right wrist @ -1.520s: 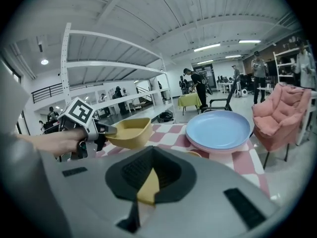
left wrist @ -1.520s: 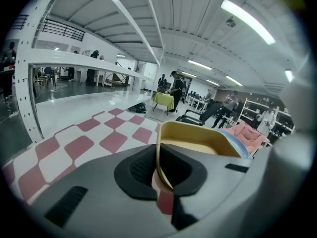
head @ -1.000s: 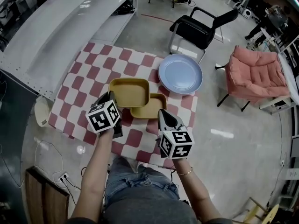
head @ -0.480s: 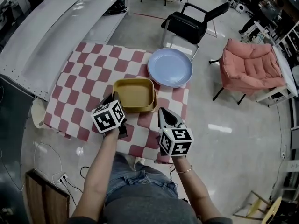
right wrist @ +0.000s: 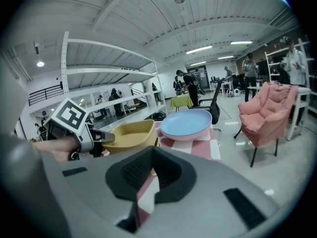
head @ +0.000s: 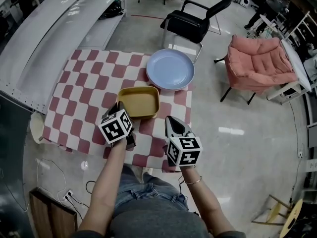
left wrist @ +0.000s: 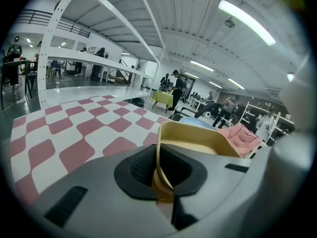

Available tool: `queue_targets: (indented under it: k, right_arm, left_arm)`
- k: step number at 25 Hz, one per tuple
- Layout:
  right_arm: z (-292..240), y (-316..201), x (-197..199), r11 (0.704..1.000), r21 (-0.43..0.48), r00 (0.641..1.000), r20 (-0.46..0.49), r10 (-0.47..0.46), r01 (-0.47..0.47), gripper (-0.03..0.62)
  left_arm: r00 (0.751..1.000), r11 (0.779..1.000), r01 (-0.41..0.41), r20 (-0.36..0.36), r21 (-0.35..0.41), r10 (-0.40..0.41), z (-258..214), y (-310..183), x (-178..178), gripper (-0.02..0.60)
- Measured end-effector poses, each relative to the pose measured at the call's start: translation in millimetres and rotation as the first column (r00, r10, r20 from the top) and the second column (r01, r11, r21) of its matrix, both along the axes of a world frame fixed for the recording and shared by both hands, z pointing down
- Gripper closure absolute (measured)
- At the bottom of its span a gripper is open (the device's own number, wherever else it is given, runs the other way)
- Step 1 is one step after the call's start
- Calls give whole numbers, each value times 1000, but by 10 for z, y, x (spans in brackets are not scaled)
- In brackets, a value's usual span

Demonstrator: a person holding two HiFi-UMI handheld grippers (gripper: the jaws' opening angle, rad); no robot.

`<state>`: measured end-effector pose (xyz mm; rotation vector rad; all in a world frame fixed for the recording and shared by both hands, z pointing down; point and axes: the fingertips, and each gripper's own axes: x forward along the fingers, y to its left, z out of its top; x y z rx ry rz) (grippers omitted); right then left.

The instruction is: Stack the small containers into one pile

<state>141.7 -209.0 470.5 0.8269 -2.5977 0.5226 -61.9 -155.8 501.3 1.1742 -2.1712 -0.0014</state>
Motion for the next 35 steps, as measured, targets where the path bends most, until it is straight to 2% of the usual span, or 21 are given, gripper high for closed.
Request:
queue_targets:
  k: [8, 17, 25, 35]
  right_arm:
    - [37, 12, 27, 1000, -1, 1000, -8, 1, -1, 583]
    - [79, 55, 4, 1000, -10, 1000, -16, -15, 15, 583]
    - [104, 58, 7, 1000, -12, 999, -24, -22, 22, 583]
    - [120, 89, -7, 999, -12, 999, -31, -32, 32, 585]
  left_arm:
    - [1000, 1000, 0, 15, -24, 0, 103, 20, 38, 552]
    - [998, 998, 61, 9, -30, -61, 187, 99, 6, 552]
    - [998, 998, 44, 46, -41, -43, 216, 100, 46, 551]
    - [999, 999, 6, 41, -43, -4, 234, 154, 60, 500]
